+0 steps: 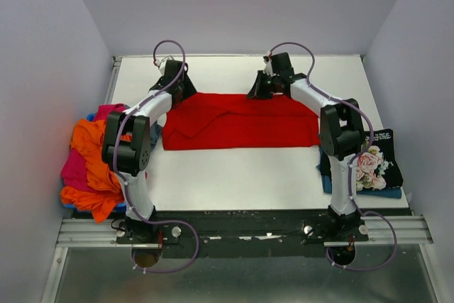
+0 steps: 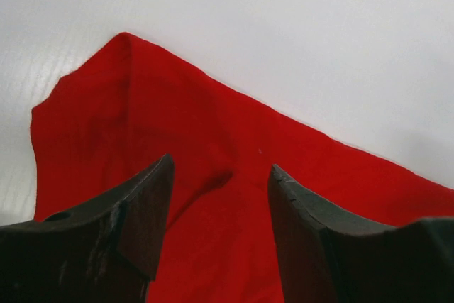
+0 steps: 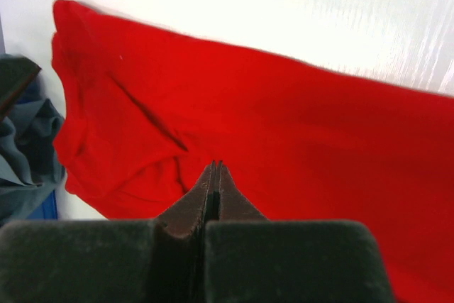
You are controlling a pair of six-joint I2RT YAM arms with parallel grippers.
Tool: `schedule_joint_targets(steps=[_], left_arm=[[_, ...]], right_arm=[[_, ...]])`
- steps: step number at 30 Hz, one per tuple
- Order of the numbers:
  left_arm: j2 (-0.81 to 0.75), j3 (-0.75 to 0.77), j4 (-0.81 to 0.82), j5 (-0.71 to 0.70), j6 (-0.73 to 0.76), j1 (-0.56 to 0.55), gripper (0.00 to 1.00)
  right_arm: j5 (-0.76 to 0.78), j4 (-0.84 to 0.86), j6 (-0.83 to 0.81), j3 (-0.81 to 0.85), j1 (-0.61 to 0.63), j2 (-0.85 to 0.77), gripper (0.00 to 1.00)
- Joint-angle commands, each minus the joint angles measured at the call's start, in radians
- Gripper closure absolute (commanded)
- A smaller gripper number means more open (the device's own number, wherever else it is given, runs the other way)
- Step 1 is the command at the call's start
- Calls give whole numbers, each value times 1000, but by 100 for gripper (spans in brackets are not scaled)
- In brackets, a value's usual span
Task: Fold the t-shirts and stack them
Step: Fold the other side of the tshirt into a rectangle
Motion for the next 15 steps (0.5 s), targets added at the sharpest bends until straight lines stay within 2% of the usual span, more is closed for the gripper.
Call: schedule_joint_targets(steps=[1,3,8,15], left_arm=[[37,52,-28,-27,76,12,42],[54,55,-8,37,87,7,44],[123,107,-56,70,126,-1,45],[125,61,-39,139,163,-2,50]], right_arm=[[-49,87,23,-36,9,-5,99],[-52,87,23,-36,9,3,99],[-58,94,31,-47,9,9,99],[-61,81,39,-34,9,37,99]])
